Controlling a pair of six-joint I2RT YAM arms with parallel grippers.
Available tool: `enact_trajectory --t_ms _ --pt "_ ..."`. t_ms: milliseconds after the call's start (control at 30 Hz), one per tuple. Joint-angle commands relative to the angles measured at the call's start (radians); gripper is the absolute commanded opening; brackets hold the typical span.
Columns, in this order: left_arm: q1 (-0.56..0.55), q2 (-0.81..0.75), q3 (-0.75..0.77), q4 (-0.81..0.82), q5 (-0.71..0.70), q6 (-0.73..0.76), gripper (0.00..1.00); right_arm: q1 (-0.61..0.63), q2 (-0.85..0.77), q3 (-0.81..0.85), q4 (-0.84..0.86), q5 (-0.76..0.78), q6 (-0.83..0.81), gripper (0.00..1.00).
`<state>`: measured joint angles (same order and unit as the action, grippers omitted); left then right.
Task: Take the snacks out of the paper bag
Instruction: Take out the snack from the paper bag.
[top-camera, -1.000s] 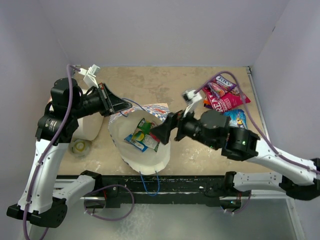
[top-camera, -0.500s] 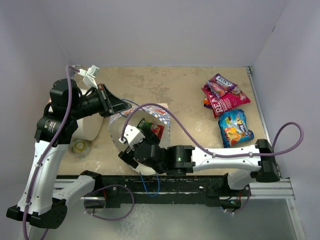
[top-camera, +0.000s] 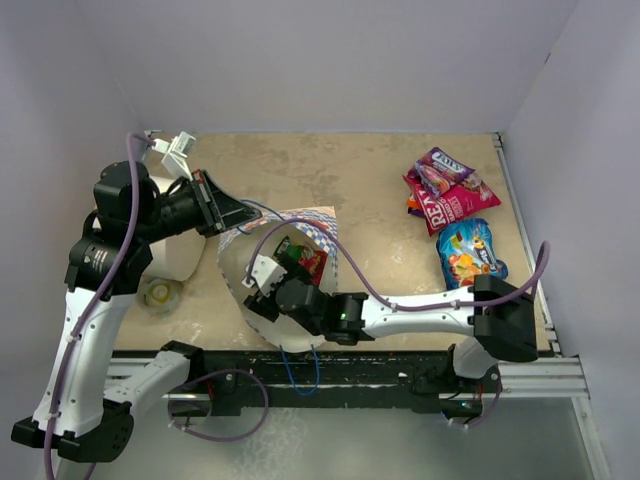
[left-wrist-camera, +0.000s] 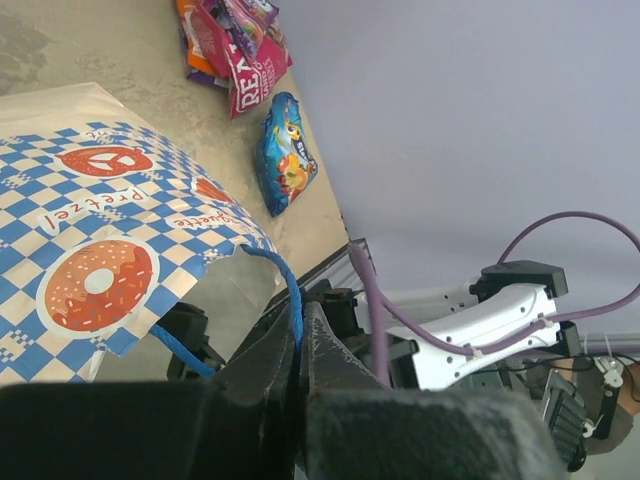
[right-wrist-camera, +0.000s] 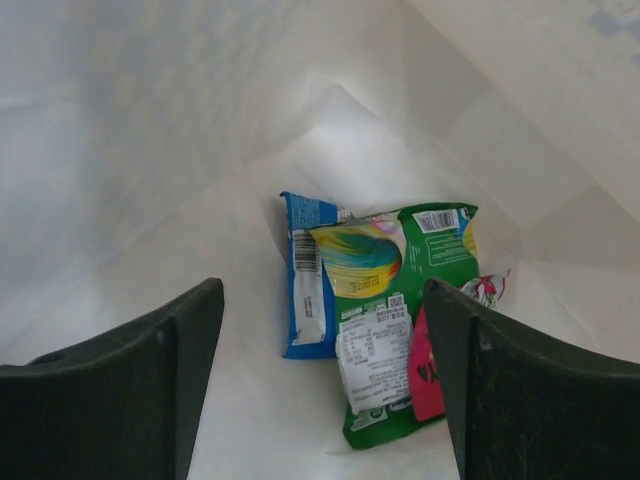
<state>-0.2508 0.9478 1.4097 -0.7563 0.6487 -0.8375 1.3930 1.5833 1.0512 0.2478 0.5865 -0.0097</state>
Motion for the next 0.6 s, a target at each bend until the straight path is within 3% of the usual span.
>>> enact_trajectory --t_ms 0,67,200,567 --pt "0.004 -0.024 0.008 0.063 0.021 0.044 0.00 -0.038 0.022 -0.082 0.218 -0.112 -0.076 0.73" --pt "0.004 -0.027 0.007 0.072 0.022 0.058 0.00 -0.049 0.037 -0.128 0.292 -0.138 -0.125 0.64" --pt "0.004 -0.030 0.005 0.090 0.022 0.088 0.00 -0.092 0.077 -0.176 0.355 -0.191 -0.165 0.58" --pt "0.004 -0.029 -0.020 0.114 0.023 0.084 0.00 -0.148 0.248 -0.100 0.389 -0.062 -0.286 0.58"
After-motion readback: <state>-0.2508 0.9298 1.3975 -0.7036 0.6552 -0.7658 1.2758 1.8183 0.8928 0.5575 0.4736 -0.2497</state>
